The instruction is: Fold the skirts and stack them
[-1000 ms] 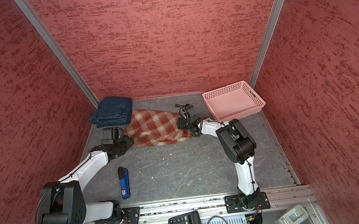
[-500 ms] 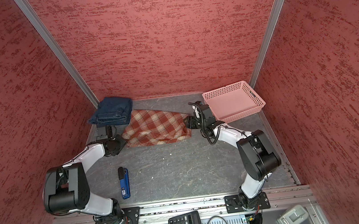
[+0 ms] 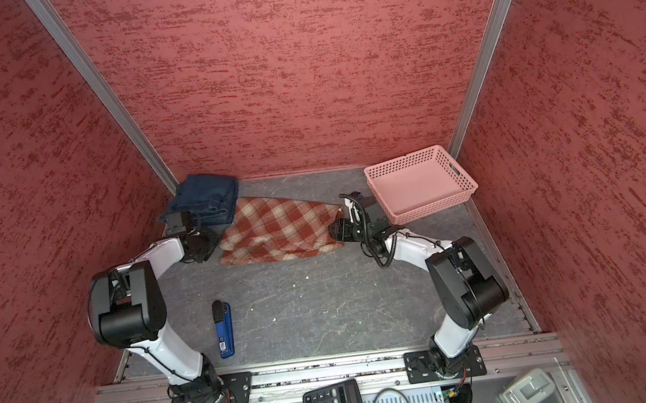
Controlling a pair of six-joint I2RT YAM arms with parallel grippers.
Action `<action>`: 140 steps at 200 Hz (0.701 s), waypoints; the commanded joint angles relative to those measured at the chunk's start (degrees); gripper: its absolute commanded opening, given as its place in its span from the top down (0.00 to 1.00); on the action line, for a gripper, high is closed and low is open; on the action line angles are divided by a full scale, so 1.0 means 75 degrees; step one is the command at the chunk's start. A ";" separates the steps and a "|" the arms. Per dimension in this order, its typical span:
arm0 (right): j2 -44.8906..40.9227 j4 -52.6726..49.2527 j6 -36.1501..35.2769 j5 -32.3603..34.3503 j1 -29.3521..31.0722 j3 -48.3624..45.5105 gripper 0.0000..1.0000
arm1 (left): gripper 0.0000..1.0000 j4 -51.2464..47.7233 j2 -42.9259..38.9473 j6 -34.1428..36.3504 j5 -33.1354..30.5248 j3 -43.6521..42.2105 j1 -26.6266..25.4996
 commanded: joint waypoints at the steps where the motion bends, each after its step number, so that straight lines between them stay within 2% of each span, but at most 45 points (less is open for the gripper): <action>1: -0.0025 -0.0170 -0.0026 -0.0189 0.0052 0.0225 0.36 | 0.49 -0.0051 0.0188 0.0264 0.0319 0.0173 -0.0030; 22: 0.0070 -0.0415 -0.0085 -0.0156 0.0052 0.0371 0.35 | 0.49 -0.0086 0.0224 0.0301 0.0284 0.0008 -0.0018; 50: 0.0276 -0.0474 -0.0098 -0.0301 0.0053 0.0514 0.36 | 0.54 0.0224 0.0391 0.0393 0.0521 -0.0197 -0.0030; 86: 0.0458 -0.0593 -0.0120 -0.0360 0.0064 0.0654 0.39 | 0.88 0.0513 0.0463 0.0461 0.0589 -0.0160 -0.0120; 102: 0.0597 -0.0571 -0.0110 -0.0421 0.0116 0.0715 0.42 | 1.00 0.0503 0.0397 0.0509 0.0578 -0.0091 -0.0146; 140: 0.1087 -0.0310 -0.0081 -0.0402 0.0274 0.0870 0.46 | 1.00 0.0420 0.0199 0.0538 0.0563 -0.0081 -0.0159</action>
